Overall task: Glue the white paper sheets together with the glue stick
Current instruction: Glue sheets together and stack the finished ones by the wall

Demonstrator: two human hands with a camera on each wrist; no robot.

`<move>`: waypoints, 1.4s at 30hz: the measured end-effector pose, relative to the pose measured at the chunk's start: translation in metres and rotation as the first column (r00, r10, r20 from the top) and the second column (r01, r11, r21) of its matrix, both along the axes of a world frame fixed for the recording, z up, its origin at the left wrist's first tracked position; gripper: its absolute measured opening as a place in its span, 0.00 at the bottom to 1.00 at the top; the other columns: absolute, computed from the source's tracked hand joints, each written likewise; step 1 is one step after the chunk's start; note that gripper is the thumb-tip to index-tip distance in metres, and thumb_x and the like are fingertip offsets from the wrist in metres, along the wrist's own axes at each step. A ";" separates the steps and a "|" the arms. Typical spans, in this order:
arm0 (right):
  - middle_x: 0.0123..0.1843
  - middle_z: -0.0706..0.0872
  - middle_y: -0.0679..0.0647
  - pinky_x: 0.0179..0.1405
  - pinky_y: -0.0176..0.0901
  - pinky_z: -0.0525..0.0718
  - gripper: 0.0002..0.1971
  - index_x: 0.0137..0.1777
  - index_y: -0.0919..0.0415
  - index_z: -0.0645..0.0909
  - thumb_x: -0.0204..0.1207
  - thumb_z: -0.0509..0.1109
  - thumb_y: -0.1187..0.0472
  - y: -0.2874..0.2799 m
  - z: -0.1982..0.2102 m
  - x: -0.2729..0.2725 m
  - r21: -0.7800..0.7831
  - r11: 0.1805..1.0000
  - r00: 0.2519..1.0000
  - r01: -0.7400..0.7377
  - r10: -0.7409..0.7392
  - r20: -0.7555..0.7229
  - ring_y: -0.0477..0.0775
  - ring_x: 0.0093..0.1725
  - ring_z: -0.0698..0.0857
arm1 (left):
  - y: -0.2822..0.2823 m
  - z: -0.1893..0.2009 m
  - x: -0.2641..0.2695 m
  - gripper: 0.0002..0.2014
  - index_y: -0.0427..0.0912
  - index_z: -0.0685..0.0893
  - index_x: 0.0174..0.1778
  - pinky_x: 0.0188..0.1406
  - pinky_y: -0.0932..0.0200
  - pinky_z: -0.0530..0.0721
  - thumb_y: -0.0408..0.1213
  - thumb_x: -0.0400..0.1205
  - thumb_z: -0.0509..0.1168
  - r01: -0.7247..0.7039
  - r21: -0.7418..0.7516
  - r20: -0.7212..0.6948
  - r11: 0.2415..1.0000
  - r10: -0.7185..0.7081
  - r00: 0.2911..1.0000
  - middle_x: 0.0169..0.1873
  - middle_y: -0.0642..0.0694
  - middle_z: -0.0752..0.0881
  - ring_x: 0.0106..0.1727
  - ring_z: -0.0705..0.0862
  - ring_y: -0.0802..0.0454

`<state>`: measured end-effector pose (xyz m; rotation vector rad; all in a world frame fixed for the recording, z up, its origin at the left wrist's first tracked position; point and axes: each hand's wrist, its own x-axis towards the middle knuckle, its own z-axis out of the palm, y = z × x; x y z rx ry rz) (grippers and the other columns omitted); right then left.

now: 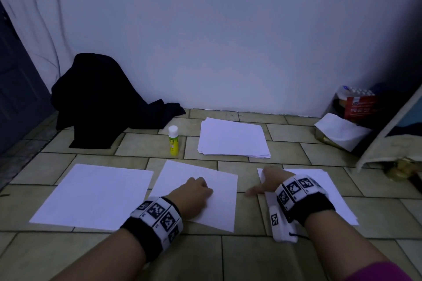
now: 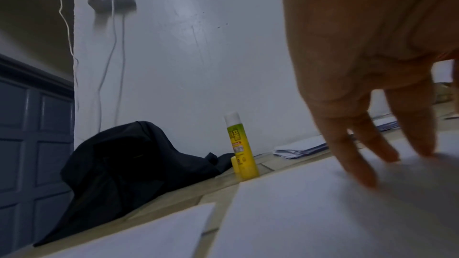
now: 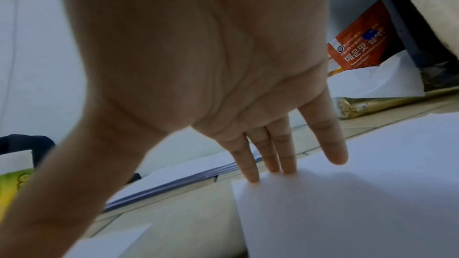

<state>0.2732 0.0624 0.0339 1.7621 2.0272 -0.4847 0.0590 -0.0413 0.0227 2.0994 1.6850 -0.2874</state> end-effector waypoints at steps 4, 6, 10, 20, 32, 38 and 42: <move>0.55 0.85 0.57 0.53 0.44 0.80 0.36 0.56 0.63 0.82 0.64 0.72 0.30 0.015 0.015 -0.007 0.115 0.993 0.994 0.040 -0.028 -0.108 0.56 0.59 0.83 | -0.001 0.000 -0.013 0.27 0.41 0.68 0.79 0.73 0.53 0.72 0.26 0.82 0.61 0.101 0.050 -0.031 0.994 -0.100 0.995 0.78 0.43 0.62 0.76 0.64 0.44; 0.65 0.82 0.57 0.60 0.45 0.78 0.33 0.65 0.62 0.79 0.70 0.73 0.37 0.017 0.023 -0.021 0.193 0.979 0.965 0.068 -0.015 -0.261 0.56 0.65 0.80 | 0.000 -0.002 -0.018 0.30 0.47 0.67 0.80 0.74 0.52 0.71 0.31 0.82 0.65 0.095 0.067 -0.009 0.993 -0.094 0.996 0.79 0.45 0.59 0.78 0.62 0.45; 0.65 0.83 0.54 0.60 0.39 0.75 0.23 0.65 0.58 0.81 0.73 0.75 0.48 0.020 0.032 -0.070 0.222 0.975 0.844 0.033 0.092 -0.529 0.51 0.64 0.80 | 0.002 -0.007 -0.026 0.34 0.58 0.61 0.82 0.80 0.49 0.62 0.45 0.81 0.68 0.034 0.039 0.032 0.999 -0.036 0.999 0.82 0.47 0.51 0.83 0.49 0.46; 0.60 0.86 0.58 0.60 0.46 0.81 0.22 0.63 0.64 0.83 0.73 0.75 0.52 0.038 0.025 -0.188 0.182 0.976 0.790 -0.122 0.206 -0.577 0.55 0.60 0.83 | 0.005 -0.015 -0.028 0.35 0.41 0.59 0.82 0.80 0.44 0.60 0.47 0.83 0.66 0.037 0.015 0.002 0.999 -0.037 0.999 0.81 0.44 0.57 0.82 0.53 0.42; 0.45 0.81 0.63 0.45 0.47 0.78 0.10 0.43 0.63 0.78 0.80 0.65 0.56 0.040 0.040 -0.165 0.085 0.996 0.733 -0.025 0.076 -0.675 0.60 0.46 0.82 | 0.004 -0.021 -0.032 0.38 0.50 0.54 0.84 0.81 0.46 0.59 0.51 0.81 0.64 0.006 0.022 0.031 1.000 -0.006 1.000 0.84 0.46 0.50 0.84 0.48 0.44; 0.36 0.83 0.50 0.28 0.34 0.77 0.19 0.57 0.54 0.86 0.65 0.82 0.59 0.033 0.060 -0.101 0.018 0.999 0.704 0.045 -0.019 -0.710 0.47 0.31 0.79 | 0.007 -0.015 -0.022 0.34 0.51 0.60 0.79 0.66 0.45 0.75 0.59 0.80 0.62 0.042 0.103 -0.123 0.994 -0.029 0.992 0.76 0.43 0.60 0.74 0.62 0.40; 0.45 0.88 0.58 0.40 0.45 0.83 0.16 0.47 0.66 0.87 0.59 0.84 0.64 0.036 0.048 -0.082 0.134 0.958 0.682 0.252 -0.078 -0.727 0.54 0.42 0.84 | 0.008 -0.013 -0.018 0.34 0.50 0.61 0.79 0.64 0.45 0.74 0.60 0.80 0.62 0.036 0.109 -0.146 0.993 -0.020 0.989 0.75 0.42 0.61 0.73 0.63 0.39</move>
